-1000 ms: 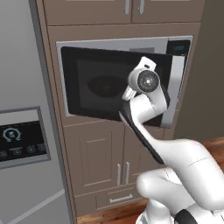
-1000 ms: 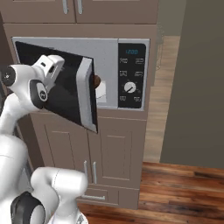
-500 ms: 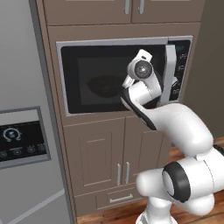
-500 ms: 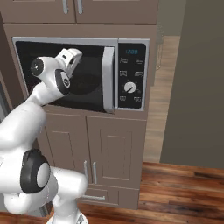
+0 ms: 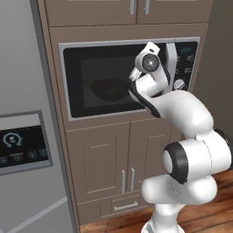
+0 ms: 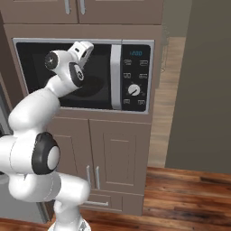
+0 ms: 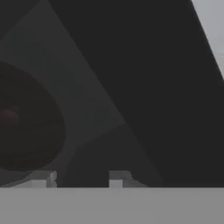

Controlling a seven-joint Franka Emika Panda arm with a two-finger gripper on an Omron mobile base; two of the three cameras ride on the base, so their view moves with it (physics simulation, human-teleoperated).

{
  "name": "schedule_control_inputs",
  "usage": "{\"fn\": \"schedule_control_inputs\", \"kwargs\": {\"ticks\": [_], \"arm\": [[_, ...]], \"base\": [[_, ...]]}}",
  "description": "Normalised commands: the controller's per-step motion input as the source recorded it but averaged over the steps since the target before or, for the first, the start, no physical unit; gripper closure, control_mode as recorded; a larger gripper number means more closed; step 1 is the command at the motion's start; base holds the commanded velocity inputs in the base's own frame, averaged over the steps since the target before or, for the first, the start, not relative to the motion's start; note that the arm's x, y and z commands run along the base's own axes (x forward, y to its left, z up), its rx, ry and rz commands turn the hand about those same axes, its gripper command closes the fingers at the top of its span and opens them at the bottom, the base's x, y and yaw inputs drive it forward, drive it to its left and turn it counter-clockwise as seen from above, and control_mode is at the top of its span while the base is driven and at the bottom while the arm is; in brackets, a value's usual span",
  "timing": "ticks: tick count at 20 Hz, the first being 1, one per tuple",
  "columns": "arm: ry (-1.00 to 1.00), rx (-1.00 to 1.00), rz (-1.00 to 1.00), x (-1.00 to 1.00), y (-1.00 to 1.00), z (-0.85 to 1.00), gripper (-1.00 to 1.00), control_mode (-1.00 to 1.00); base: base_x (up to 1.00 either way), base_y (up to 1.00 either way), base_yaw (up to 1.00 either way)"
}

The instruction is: Pick the mushroom from the sink and place it in the bowl. Then pick the bowl and place it in the microwave. Then close the microwave door and press the start button.

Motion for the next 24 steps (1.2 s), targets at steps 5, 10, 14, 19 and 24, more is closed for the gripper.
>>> {"fn": "schedule_control_inputs", "kwargs": {"ticks": [5,10,14,19,24], "arm": [[0.00,0.03,0.00,0.09,-0.25,0.00,-1.00,-1.00],[0.00,0.11,0.11,-0.99,-0.55,0.10,-1.00,-1.00],[0.00,0.07,0.16,-1.00,-0.70,0.04,-1.00,-1.00],[0.00,0.00,0.27,-0.99,-0.90,-0.01,-1.00,-1.00],[-0.04,0.00,0.34,-0.84,-0.94,-0.28,-1.00,-1.00]], "base": [[0.00,0.00,0.00],[0.00,0.00,0.00],[0.00,0.00,0.00],[0.00,0.00,0.00],[0.00,0.00,0.00]]}}
